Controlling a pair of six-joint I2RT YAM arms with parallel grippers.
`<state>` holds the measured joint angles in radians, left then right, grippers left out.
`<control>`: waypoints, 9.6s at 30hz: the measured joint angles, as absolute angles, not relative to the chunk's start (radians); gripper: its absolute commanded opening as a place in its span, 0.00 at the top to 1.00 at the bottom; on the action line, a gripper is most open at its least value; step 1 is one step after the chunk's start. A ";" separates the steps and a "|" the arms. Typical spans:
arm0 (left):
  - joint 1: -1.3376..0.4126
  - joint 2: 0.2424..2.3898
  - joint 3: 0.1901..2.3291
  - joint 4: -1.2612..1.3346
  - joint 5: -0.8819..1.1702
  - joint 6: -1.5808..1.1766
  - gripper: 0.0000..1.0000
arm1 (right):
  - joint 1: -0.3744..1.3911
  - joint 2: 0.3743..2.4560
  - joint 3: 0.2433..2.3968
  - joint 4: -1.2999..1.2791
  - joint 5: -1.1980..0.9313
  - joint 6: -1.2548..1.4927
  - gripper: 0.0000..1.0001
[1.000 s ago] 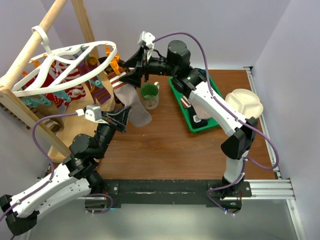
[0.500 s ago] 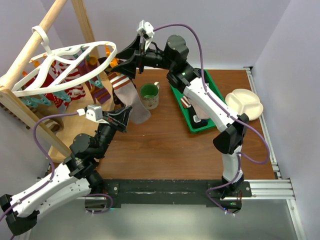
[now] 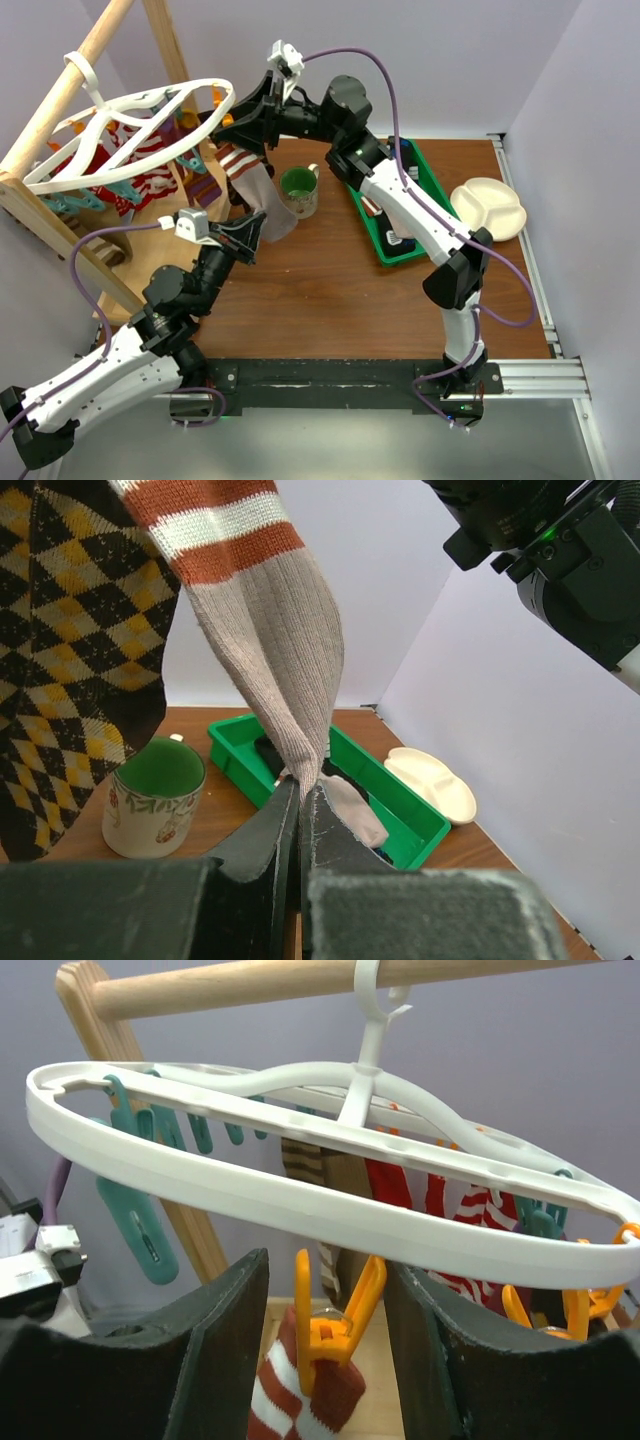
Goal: Remove the socks clipped to the hanger
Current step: Remove the sock from the hanger, then place the sock in the bin, then remove the sock from the hanger.
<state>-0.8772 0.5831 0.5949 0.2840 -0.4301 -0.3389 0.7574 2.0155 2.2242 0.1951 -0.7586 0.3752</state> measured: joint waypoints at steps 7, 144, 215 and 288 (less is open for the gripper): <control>-0.877 0.585 0.595 0.283 -0.429 -0.339 1.00 | 0.765 2.023 2.221 0.212 -0.720 0.391 0.95; -0.753 0.720 0.685 -0.567 -0.640 -0.879 0.18 | 0.675 2.516 2.211 0.438 -0.413 0.618 0.23; -0.753 0.591 0.637 0.014 -0.323 -0.388 1.00 | 0.857 1.650 1.430 0.372 -0.654 0.484 0.62; -0.753 0.561 0.736 -0.316 -0.210 -0.609 1.00 | 0.654 2.272 2.282 0.763 -0.795 0.830 0.32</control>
<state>-0.7528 0.5610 0.7361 -0.3161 -0.2104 -0.6086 0.6544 2.2719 2.2818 0.7628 -0.7948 0.8303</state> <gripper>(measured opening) 0.039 0.667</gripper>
